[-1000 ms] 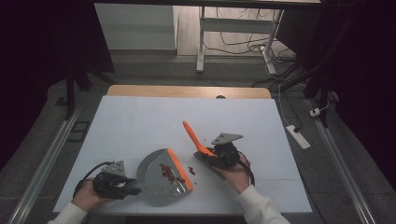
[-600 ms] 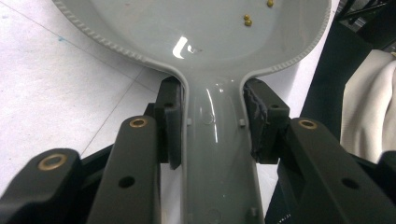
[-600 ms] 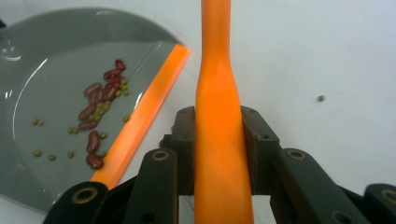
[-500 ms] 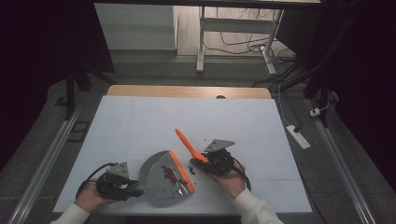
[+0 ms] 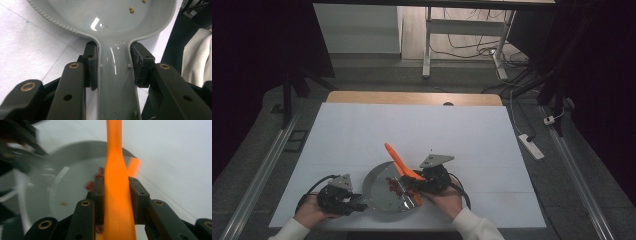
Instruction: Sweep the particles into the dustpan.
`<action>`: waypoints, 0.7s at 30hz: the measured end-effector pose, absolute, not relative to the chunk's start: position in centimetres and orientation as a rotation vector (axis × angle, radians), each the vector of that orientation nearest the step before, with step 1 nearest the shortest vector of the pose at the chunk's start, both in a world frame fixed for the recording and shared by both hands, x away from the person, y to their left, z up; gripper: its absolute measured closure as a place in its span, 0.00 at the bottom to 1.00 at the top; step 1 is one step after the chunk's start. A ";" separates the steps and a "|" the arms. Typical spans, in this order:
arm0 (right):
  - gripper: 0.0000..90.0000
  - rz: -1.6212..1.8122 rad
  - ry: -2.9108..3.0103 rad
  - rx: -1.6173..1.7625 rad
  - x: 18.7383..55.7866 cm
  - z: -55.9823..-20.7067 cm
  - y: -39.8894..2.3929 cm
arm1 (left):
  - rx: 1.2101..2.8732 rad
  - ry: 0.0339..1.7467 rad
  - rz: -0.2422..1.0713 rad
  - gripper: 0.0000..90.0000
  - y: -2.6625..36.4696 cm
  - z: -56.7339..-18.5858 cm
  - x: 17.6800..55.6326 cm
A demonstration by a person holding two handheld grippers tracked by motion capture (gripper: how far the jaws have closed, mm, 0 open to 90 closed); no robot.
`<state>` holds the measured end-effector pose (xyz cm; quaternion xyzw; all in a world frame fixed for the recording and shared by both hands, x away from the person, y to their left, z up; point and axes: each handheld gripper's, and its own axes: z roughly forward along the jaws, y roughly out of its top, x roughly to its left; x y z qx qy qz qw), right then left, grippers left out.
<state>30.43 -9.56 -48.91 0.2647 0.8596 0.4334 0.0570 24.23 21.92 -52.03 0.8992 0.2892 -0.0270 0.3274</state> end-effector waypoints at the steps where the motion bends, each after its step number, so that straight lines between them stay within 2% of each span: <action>1: 0.77 1.349 2.617 0.807 30.4 -48.8 -9.4 | 2.353 0.757 -0.073 0.69 21.9 -52.0 24.2; 7: 0.77 1.364 2.520 0.795 31.0 -47.6 -10.5 | 2.344 0.772 -0.066 0.69 21.8 -52.2 24.3; 15: 0.77 1.147 2.292 0.918 35.9 -47.3 -15.2 | 2.345 0.771 -0.068 0.69 21.8 -52.2 24.5; 21: 0.78 1.072 2.265 1.004 39.9 -48.0 -15.9 | 2.345 0.769 -0.071 0.69 21.8 -52.2 24.5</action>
